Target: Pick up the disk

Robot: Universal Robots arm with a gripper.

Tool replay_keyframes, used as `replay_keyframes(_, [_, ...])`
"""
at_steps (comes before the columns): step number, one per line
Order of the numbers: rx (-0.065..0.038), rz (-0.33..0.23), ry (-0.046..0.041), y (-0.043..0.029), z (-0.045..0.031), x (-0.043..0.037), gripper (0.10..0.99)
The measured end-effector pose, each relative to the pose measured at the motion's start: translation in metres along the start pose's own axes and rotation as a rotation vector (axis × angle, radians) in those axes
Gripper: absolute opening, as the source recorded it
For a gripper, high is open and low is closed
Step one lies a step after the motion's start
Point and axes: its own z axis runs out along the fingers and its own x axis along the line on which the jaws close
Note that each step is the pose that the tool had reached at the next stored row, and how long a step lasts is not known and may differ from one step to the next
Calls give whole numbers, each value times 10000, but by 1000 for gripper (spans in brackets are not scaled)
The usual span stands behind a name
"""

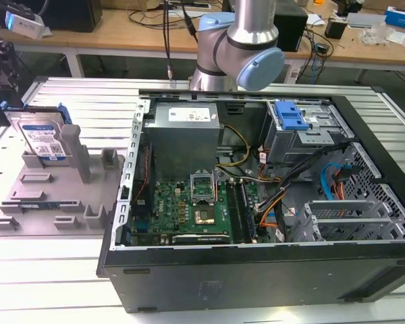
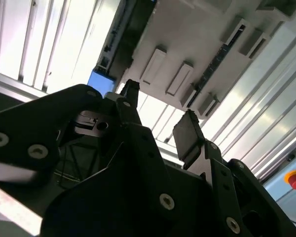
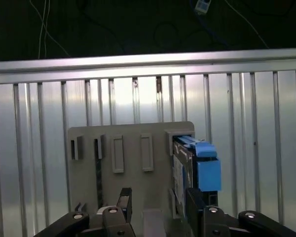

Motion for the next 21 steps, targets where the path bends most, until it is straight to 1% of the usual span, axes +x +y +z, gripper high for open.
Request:
replay_keyframes(4, [-10, -29, 0, 15, 0, -117, 557])
replay_keyframes(6, [-12, -45, -1, 24, 0, -187, 557])
replay_keyframes(7, [-13, -53, 1, 32, 0, -237, 557])
replay_keyframes(8, [-12, -58, 0, 46, 0, -284, 557])
replay_keyframes(10, [-12, -76, 0, 81, 1, -347, 557])
replay_keyframes(11, [-12, -86, 0, 101, 1, -365, 557])
replay_keyframes(13, [-13, -118, 1, 145, 3, -378, 557])
replay_keyframes(14, [-11, -126, 1, 155, 6, -377, 557])
replay_keyframes(21, [-13, -126, 2, 156, 6, -377, 557])
